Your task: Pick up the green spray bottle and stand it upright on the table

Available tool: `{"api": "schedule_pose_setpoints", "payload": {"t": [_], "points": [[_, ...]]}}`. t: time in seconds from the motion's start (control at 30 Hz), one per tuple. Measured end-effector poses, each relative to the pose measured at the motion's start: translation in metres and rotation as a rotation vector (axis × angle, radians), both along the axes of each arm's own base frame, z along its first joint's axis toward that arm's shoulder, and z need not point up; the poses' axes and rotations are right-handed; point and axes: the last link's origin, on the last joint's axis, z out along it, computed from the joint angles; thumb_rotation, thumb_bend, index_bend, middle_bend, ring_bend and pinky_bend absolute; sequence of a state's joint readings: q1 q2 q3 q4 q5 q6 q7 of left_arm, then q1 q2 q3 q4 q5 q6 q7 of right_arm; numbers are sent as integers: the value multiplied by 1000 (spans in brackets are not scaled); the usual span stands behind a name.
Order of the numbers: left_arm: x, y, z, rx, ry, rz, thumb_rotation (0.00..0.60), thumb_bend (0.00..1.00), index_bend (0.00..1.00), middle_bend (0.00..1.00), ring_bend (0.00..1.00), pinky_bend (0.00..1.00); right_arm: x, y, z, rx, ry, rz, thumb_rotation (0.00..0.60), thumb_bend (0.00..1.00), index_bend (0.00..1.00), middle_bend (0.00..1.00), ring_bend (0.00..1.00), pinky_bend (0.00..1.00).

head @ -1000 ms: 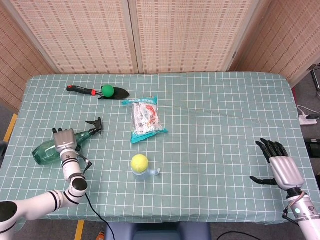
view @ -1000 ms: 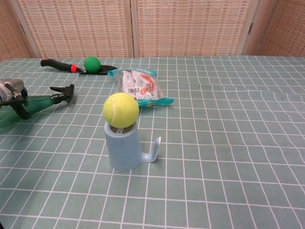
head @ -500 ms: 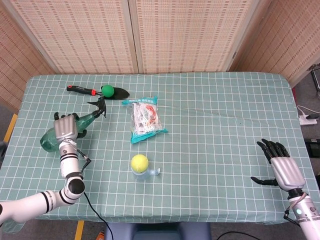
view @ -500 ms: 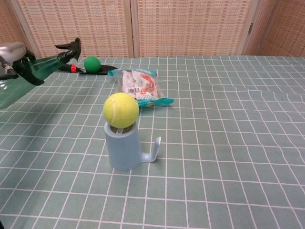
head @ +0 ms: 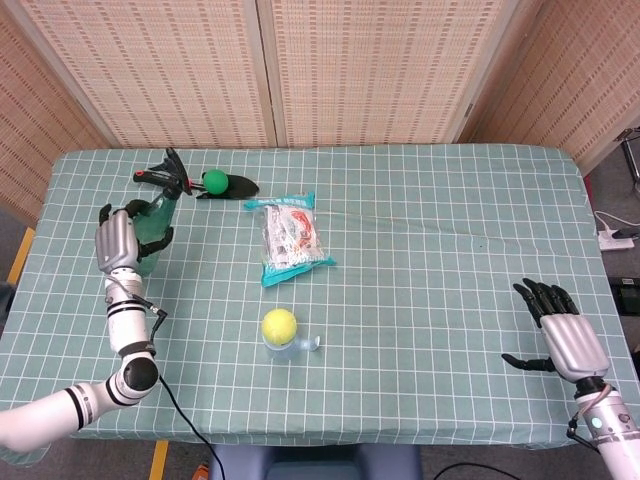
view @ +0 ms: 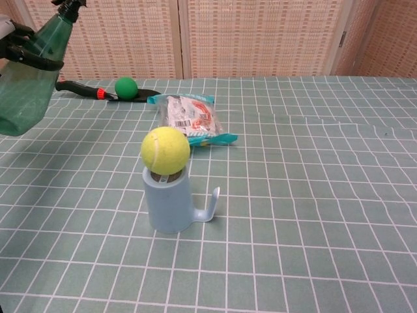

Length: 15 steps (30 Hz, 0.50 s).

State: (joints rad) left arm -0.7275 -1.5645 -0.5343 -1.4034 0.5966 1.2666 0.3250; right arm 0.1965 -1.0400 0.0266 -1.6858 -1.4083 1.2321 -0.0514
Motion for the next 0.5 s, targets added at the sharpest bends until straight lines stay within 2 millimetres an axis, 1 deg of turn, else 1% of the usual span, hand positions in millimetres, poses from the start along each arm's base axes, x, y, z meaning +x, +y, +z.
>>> {"api": "schedule_pose_setpoints", "payload": {"t": [0.13, 0.3, 0.5], "points": [[-4, 3, 0, 57, -138, -16, 600, 394, 683, 525, 268, 1, -1, -1, 0, -10, -2, -18, 600, 0, 0, 0, 0, 0], [-12, 4, -5, 120, -265, -46, 600, 392, 677, 521, 261, 0, -3, -1, 0, -18, 1, -49, 600, 0, 0, 0, 0, 0], [-28, 3, -14, 196, -388, -91, 600, 352, 652, 499, 207, 0, -6, 0, 1, -16, 0, -96, 600, 0, 0, 0, 0, 0]]}}
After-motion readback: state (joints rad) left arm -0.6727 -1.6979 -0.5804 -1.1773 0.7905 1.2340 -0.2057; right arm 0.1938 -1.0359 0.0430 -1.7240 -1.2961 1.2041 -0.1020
